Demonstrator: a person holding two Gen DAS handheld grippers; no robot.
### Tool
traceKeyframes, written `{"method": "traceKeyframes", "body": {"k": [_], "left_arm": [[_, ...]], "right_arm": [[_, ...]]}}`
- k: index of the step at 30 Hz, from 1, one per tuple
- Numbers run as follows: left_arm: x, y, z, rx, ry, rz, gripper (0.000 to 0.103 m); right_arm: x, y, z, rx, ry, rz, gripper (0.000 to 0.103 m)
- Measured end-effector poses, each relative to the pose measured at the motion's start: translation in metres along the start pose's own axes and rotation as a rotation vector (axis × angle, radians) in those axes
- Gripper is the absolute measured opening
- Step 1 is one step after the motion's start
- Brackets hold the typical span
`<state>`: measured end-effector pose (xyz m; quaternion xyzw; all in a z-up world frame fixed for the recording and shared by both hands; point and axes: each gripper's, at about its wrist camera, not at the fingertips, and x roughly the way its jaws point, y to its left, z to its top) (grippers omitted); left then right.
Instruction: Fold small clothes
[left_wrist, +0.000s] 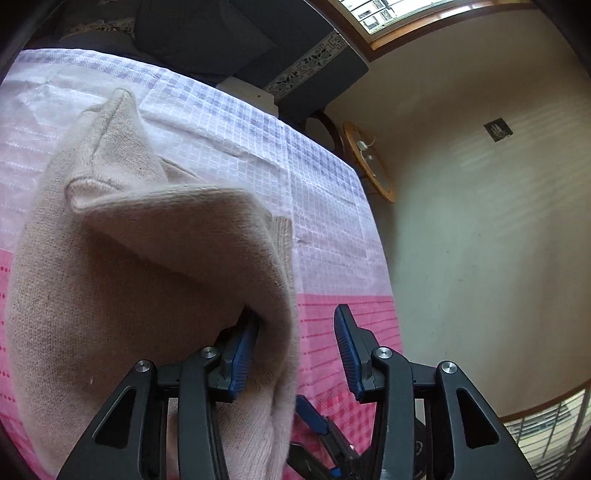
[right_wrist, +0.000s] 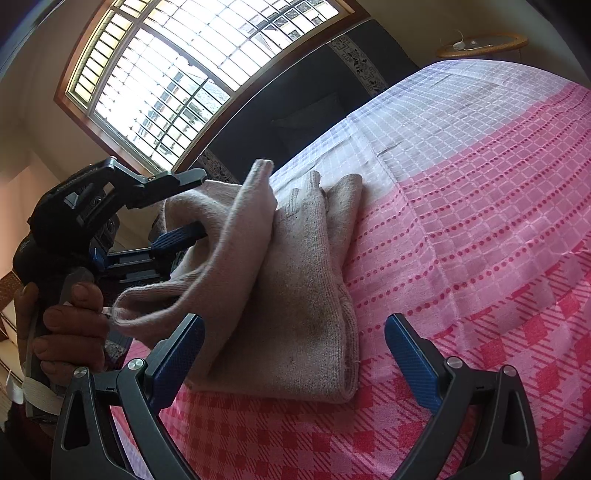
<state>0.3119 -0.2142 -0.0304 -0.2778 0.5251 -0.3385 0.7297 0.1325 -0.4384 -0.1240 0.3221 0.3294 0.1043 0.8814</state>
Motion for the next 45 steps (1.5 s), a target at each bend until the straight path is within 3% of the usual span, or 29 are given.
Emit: {"method": "traceKeyframes", "body": {"k": [2, 4, 7, 11, 15, 19, 21, 23, 25, 31, 35, 36, 38, 39, 42, 43, 45], "left_arm": [[-0.011, -0.01, -0.001, 0.033, -0.008, -0.098, 0.045], [-0.032, -0.019, -0.003, 0.126, -0.077, -0.099, 0.045], [-0.061, -0.016, -0.013, 0.255, -0.174, 0.004, 0.053], [-0.075, 0.016, -0.039, 0.332, -0.251, 0.139, 0.053], [-0.061, 0.037, -0.071, 0.366, -0.219, 0.146, 0.053], [-0.028, 0.031, -0.098, 0.448, -0.163, 0.169, 0.053], [-0.011, 0.023, -0.111, 0.509, -0.129, 0.189, 0.053], [0.012, 0.019, -0.12, 0.55, -0.039, 0.21, 0.053], [0.017, 0.014, -0.128, 0.597, -0.054, 0.233, 0.053], [-0.044, 0.018, -0.127, 0.533, -0.142, 0.016, 0.053], [-0.088, 0.049, -0.107, 0.475, -0.313, 0.091, 0.054], [-0.093, 0.062, -0.099, 0.438, -0.336, 0.123, 0.054], [-0.096, 0.094, -0.083, 0.335, -0.329, 0.146, 0.054], [-0.096, 0.109, -0.08, 0.285, -0.319, 0.137, 0.054], [-0.089, 0.134, -0.09, 0.242, -0.311, 0.145, 0.054], [-0.087, 0.136, -0.09, 0.22, -0.291, 0.116, 0.054], [-0.092, 0.134, -0.097, 0.244, -0.313, 0.103, 0.054]], "right_arm": [[0.001, -0.001, 0.0, 0.007, 0.0, -0.002, 0.098], [0.0, -0.003, 0.0, 0.014, -0.002, -0.001, 0.098], [-0.003, -0.006, 0.0, 0.029, -0.022, 0.002, 0.098], [-0.021, -0.018, 0.0, 0.101, -0.074, 0.123, 0.098], [-0.037, -0.019, 0.0, 0.139, -0.063, 0.224, 0.083], [-0.036, -0.002, 0.015, 0.138, 0.013, 0.339, 0.082], [-0.025, 0.003, 0.025, 0.152, 0.06, 0.343, 0.082], [-0.007, 0.005, 0.036, 0.159, 0.126, 0.312, 0.082], [0.008, 0.005, 0.043, 0.169, 0.162, 0.289, 0.081], [0.04, 0.014, 0.051, 0.14, 0.234, 0.265, 0.081], [0.06, 0.019, 0.055, 0.136, 0.255, 0.264, 0.079], [0.066, 0.018, 0.056, 0.143, 0.266, 0.242, 0.077], [0.076, 0.018, 0.057, 0.149, 0.275, 0.211, 0.049], [0.079, 0.021, 0.058, 0.109, 0.276, 0.157, 0.014], [0.077, 0.036, 0.063, -0.04, 0.25, 0.05, 0.013], [0.072, 0.044, 0.065, -0.098, 0.231, 0.011, 0.013], [0.057, 0.056, 0.07, -0.197, 0.187, -0.01, 0.012]]}}
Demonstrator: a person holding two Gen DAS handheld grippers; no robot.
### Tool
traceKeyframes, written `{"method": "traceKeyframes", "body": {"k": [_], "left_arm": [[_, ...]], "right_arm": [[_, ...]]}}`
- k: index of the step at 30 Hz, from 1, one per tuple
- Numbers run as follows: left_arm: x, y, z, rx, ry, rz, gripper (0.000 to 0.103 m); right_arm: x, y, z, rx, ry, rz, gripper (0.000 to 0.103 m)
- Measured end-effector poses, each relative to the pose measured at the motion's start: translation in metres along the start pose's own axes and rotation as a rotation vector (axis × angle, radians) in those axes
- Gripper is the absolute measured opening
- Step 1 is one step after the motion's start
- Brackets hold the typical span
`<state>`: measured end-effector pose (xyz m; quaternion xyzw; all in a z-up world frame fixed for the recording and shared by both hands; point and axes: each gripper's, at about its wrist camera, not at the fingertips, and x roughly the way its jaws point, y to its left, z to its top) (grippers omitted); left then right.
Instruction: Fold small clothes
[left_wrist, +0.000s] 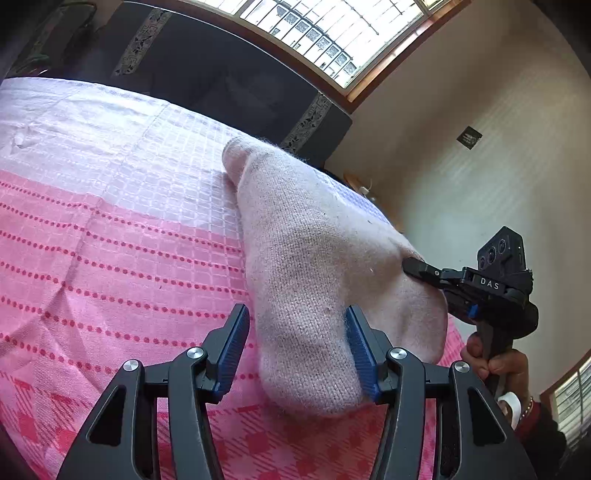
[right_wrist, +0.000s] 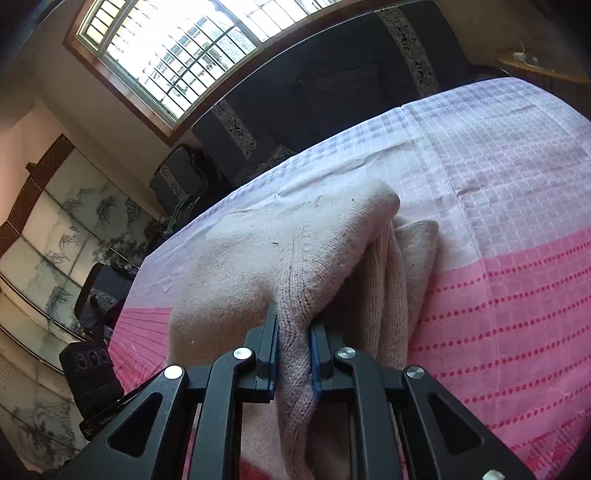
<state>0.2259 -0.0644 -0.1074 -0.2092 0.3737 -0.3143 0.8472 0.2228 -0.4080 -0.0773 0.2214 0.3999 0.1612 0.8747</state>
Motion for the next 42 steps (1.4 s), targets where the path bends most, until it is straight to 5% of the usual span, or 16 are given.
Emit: {"method": "traceKeyframes", "body": {"k": [3, 6, 13, 16, 19, 25, 28, 34, 42], "left_arm": [[0.006, -0.004, 0.0, 0.015, 0.028, -0.02, 0.054], [0.003, -0.003, -0.003, -0.001, 0.031, -0.018, 0.054], [-0.001, 0.003, -0.001, -0.023, 0.012, -0.006, 0.057], [0.002, -0.001, 0.0, -0.017, 0.026, -0.014, 0.058], [0.004, -0.002, 0.001, -0.006, 0.036, -0.009, 0.058], [0.007, 0.005, 0.002, -0.035, 0.04, -0.007, 0.063], [0.007, 0.006, 0.003, -0.04, 0.039, -0.009, 0.063], [0.007, 0.006, 0.002, -0.042, 0.04, -0.006, 0.064], [0.007, 0.01, 0.002, -0.059, 0.038, -0.001, 0.068]], "right_arm": [[0.006, -0.006, -0.006, -0.104, 0.03, -0.14, 0.012], [0.012, -0.02, -0.011, -0.063, 0.028, -0.073, 0.012], [-0.001, -0.002, -0.004, -0.088, -0.049, -0.068, 0.012], [-0.003, 0.01, 0.002, -0.196, -0.062, -0.18, 0.012], [0.021, 0.002, -0.004, -0.222, 0.037, -0.199, 0.013], [-0.026, -0.035, -0.02, 0.072, -0.071, 0.001, 0.023], [-0.048, -0.043, -0.044, 0.153, -0.045, 0.121, 0.023], [-0.05, -0.058, -0.087, 0.271, 0.058, 0.21, 0.023], [-0.048, -0.068, -0.09, 0.349, 0.034, 0.232, 0.024]]}}
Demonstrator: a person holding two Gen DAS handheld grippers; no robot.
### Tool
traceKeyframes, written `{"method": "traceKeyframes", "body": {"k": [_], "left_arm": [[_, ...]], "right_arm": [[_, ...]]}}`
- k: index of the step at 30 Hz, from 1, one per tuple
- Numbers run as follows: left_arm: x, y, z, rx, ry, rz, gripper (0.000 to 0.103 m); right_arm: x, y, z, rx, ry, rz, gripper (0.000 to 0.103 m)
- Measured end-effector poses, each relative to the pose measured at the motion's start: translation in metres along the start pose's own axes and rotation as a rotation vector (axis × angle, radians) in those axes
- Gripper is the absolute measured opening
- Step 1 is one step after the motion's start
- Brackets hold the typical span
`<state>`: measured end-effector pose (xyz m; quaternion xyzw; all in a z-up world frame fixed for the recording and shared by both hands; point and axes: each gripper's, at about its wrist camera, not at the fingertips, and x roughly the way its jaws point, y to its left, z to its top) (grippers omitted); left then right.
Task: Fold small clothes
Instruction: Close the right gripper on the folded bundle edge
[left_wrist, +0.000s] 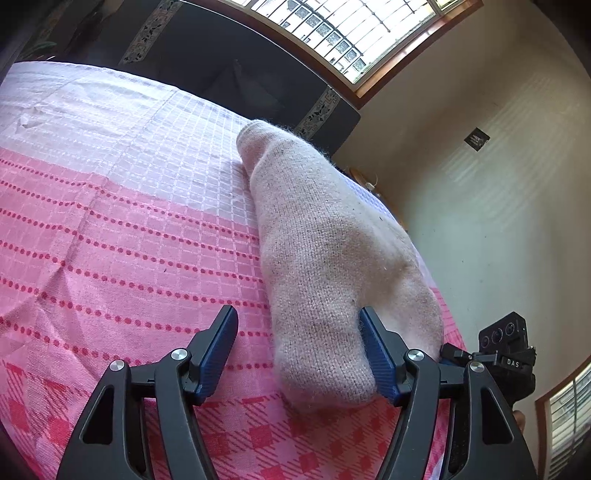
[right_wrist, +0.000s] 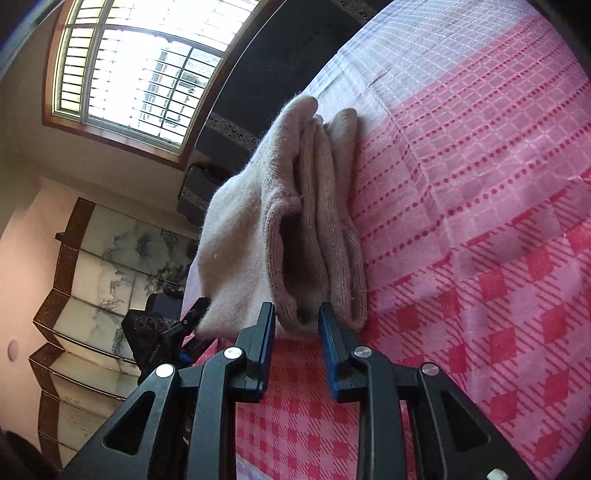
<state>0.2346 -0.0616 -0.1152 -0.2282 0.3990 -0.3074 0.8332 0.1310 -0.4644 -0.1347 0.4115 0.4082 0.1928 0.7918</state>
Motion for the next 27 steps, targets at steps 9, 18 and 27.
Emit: {"method": "traceKeyframes", "body": {"k": [9, 18, 27], "left_arm": [[-0.001, 0.001, 0.0, -0.006, -0.004, -0.001, 0.068], [-0.001, 0.002, 0.0, -0.013, -0.005, -0.001, 0.069], [-0.001, 0.002, 0.0, -0.014, -0.005, -0.001, 0.07]], "right_arm": [[0.007, -0.006, -0.014, 0.052, 0.04, 0.058, 0.046], [0.015, -0.002, -0.008, 0.08, 0.014, 0.041, 0.046], [0.048, 0.003, 0.02, 0.079, 0.047, -0.003, 0.01]]}}
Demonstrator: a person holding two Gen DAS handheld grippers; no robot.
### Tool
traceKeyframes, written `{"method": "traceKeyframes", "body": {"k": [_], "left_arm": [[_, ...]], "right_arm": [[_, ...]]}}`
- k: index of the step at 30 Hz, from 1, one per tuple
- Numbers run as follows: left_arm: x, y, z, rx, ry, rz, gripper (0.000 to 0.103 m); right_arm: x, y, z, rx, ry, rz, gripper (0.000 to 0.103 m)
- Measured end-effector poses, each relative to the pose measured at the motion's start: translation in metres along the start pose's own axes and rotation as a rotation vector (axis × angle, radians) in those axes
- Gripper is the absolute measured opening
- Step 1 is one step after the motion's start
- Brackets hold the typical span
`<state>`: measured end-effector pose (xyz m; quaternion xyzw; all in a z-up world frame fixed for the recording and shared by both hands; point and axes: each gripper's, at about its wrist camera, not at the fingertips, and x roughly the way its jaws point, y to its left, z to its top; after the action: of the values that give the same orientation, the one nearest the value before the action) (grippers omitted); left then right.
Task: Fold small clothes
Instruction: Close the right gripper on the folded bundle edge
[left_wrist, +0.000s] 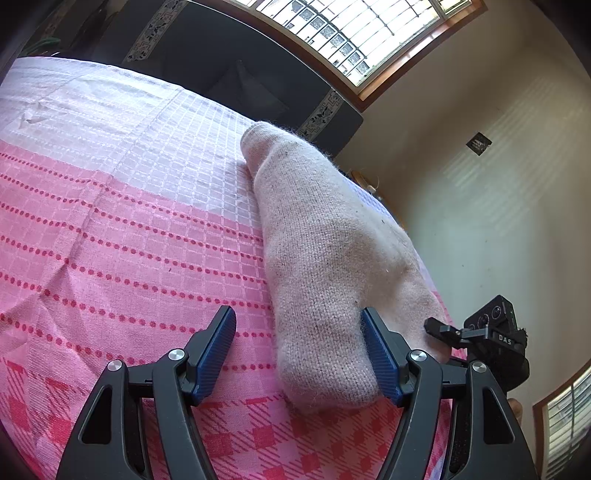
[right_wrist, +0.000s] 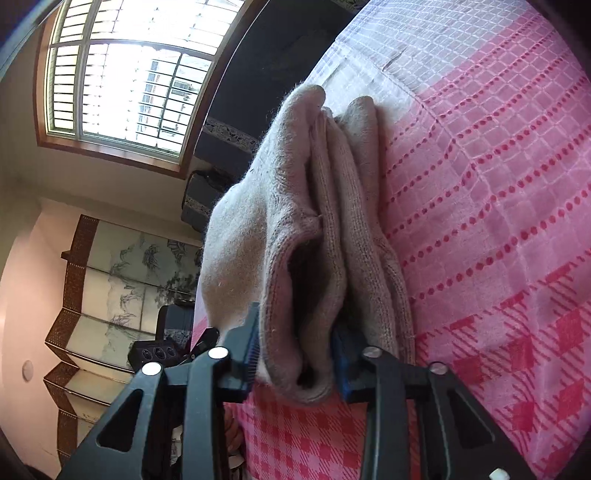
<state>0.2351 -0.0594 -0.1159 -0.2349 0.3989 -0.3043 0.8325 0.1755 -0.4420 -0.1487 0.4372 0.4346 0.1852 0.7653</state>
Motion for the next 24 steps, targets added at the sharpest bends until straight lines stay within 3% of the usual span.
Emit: {"method": "traceKeyframes", "body": {"k": [3, 6, 7, 10, 12, 16, 21, 22, 24], "left_arm": [[0.0, 0.0, 0.0, 0.001, 0.0, -0.001, 0.07], [-0.001, -0.001, -0.001, 0.002, -0.003, -0.006, 0.072], [-0.001, -0.001, -0.001, 0.001, -0.003, -0.006, 0.072], [-0.001, -0.001, -0.002, 0.001, -0.003, -0.005, 0.072], [-0.002, -0.001, -0.002, -0.003, -0.007, -0.001, 0.072], [-0.005, -0.001, -0.001, -0.004, -0.024, 0.016, 0.072], [-0.011, -0.003, -0.001, 0.007, -0.054, 0.016, 0.072], [-0.012, -0.004, -0.001, 0.009, -0.062, 0.021, 0.072], [-0.019, -0.007, -0.002, 0.028, -0.096, 0.033, 0.072]], "right_arm": [[-0.009, 0.016, 0.011, -0.053, -0.05, -0.034, 0.01], [-0.042, 0.058, 0.011, -0.221, -0.163, -0.044, 0.01], [-0.043, 0.058, 0.011, -0.237, -0.159, -0.085, 0.01], [-0.016, 0.016, 0.01, -0.175, -0.032, -0.224, 0.009], [-0.015, -0.001, 0.01, -0.136, -0.04, -0.158, 0.008], [-0.014, 0.004, 0.005, -0.154, -0.051, -0.119, 0.009], [-0.011, -0.001, 0.005, -0.154, -0.061, -0.147, 0.008], [-0.011, -0.007, 0.005, -0.123, -0.059, -0.105, 0.009], [-0.01, -0.006, 0.005, -0.132, -0.056, -0.108, 0.009]]}}
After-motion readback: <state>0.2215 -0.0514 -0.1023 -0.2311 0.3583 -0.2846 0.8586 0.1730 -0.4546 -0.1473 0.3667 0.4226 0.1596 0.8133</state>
